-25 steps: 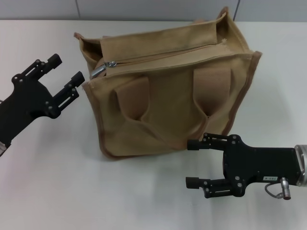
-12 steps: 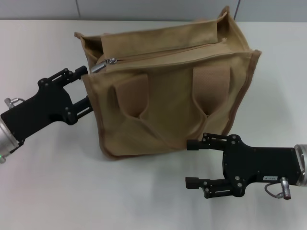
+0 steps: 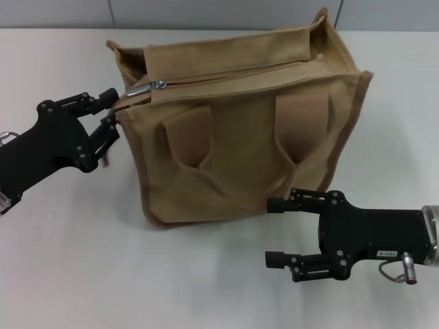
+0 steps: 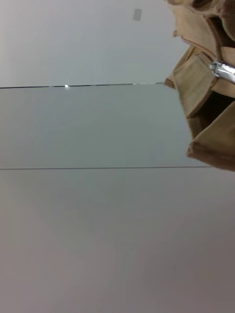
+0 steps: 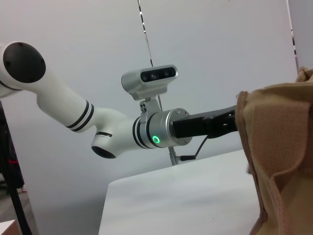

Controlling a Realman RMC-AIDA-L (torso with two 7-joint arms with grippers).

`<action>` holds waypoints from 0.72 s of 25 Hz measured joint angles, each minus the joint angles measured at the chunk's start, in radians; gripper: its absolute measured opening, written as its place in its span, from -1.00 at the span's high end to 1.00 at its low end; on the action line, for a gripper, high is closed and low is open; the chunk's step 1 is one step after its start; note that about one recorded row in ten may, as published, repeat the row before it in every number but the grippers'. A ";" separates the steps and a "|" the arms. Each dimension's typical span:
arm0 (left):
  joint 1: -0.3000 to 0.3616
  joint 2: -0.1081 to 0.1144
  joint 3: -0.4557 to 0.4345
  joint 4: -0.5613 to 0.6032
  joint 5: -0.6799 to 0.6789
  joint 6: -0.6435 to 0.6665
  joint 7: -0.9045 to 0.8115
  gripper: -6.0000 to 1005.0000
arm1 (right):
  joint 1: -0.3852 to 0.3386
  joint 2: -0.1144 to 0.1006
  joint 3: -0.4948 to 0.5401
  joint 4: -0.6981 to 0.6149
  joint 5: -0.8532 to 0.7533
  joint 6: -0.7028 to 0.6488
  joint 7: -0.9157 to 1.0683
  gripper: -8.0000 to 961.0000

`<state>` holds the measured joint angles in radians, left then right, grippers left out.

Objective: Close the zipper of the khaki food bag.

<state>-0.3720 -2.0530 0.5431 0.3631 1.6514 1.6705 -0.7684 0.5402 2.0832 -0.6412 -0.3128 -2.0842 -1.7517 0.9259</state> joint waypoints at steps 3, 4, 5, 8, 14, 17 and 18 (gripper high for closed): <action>0.004 -0.003 -0.014 0.000 -0.001 0.003 0.008 0.14 | -0.003 0.000 0.000 0.002 0.001 -0.002 0.001 -0.53; 0.006 -0.005 -0.020 0.000 -0.001 0.003 0.015 0.38 | -0.003 0.000 0.000 0.002 0.001 -0.002 0.001 -0.53; 0.008 -0.008 -0.024 0.000 -0.001 0.003 0.022 0.61 | -0.004 0.000 0.000 0.002 0.001 -0.004 0.001 -0.53; 0.011 -0.012 -0.032 -0.006 -0.001 0.001 0.042 0.78 | -0.005 0.000 0.000 0.002 0.001 -0.011 0.001 -0.53; 0.018 -0.014 -0.079 -0.010 -0.002 0.013 0.045 0.95 | -0.008 0.000 0.000 0.005 0.019 -0.017 0.002 -0.52; 0.023 -0.016 -0.100 -0.032 -0.016 0.044 0.076 0.95 | -0.008 -0.001 0.000 0.013 0.059 -0.054 0.002 -0.51; 0.024 -0.016 -0.103 -0.052 -0.026 0.060 0.107 0.95 | -0.011 -0.003 0.000 0.015 0.096 -0.117 0.002 -0.51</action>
<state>-0.3478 -2.0693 0.4397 0.3112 1.6256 1.7308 -0.6610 0.5290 2.0806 -0.6412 -0.2976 -1.9885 -1.8687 0.9284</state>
